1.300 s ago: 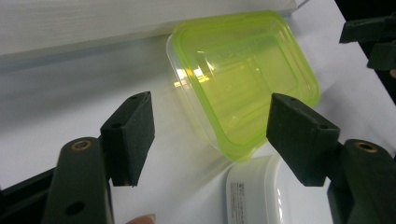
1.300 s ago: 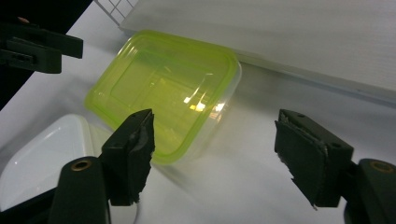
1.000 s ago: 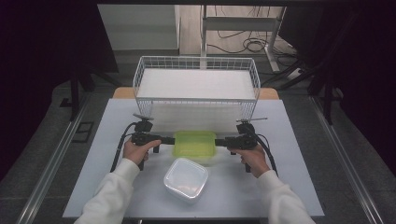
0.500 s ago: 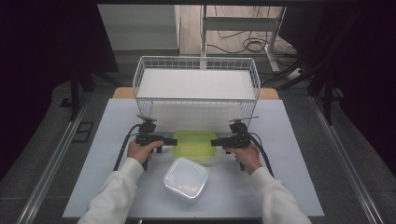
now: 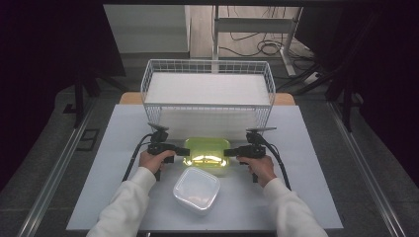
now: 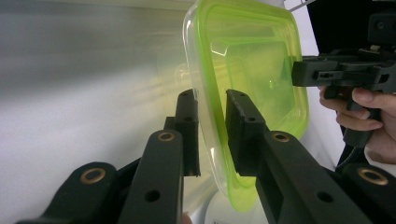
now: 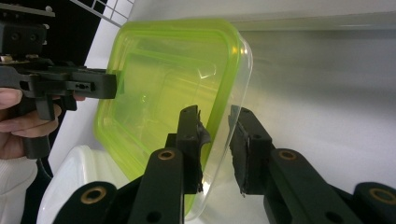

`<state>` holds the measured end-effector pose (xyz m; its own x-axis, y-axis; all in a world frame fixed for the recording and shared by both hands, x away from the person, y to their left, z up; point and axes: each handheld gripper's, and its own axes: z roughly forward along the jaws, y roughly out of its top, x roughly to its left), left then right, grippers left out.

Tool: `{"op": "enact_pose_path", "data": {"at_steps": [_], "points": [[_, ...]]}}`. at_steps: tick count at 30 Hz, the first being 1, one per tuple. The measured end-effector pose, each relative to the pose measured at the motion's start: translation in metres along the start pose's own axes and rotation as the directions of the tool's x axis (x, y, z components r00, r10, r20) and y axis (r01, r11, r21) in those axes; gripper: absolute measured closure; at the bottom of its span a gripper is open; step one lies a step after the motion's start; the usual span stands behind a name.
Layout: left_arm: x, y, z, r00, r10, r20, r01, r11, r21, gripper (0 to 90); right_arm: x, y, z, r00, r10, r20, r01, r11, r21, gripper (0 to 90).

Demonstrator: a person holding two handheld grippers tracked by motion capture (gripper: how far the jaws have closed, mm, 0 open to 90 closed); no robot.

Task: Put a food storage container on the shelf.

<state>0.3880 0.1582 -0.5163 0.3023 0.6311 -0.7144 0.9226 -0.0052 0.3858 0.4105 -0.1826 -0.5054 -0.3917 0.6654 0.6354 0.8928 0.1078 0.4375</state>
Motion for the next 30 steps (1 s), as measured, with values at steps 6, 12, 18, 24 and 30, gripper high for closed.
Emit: {"op": "enact_pose_path", "data": {"at_steps": [6,12,18,24,30], "points": [[-0.004,-0.001,-0.002,0.9998,0.019,-0.009,-0.019,0.9997,-0.014,78.2,0.003,-0.001,-0.004,0.9999,-0.016,-0.004,0.016,1.000,-0.019,76.8],[-0.011,-0.001,-0.007,0.9972,0.066,-0.034,-0.067,0.9969,-0.041,80.0,0.010,0.000,-0.008,0.9976,-0.068,0.005,0.069,0.996,-0.059,79.1],[-0.018,-0.002,-0.014,0.9951,0.091,-0.039,-0.094,0.9924,-0.079,80.0,0.018,0.002,-0.014,0.9923,-0.124,0.013,0.124,0.989,-0.084,79.0],[-0.028,-0.001,-0.025,0.9891,0.138,-0.050,-0.143,0.9842,-0.104,80.0,0.029,0.005,-0.022,0.9837,-0.178,0.021,0.180,0.978,-0.106,78.9],[-0.046,0.001,-0.040,0.9800,0.189,-0.063,-0.196,0.9690,-0.151,80.1,0.046,0.006,-0.036,0.9718,-0.234,0.030,0.236,0.959,-0.156,78.7]]}}
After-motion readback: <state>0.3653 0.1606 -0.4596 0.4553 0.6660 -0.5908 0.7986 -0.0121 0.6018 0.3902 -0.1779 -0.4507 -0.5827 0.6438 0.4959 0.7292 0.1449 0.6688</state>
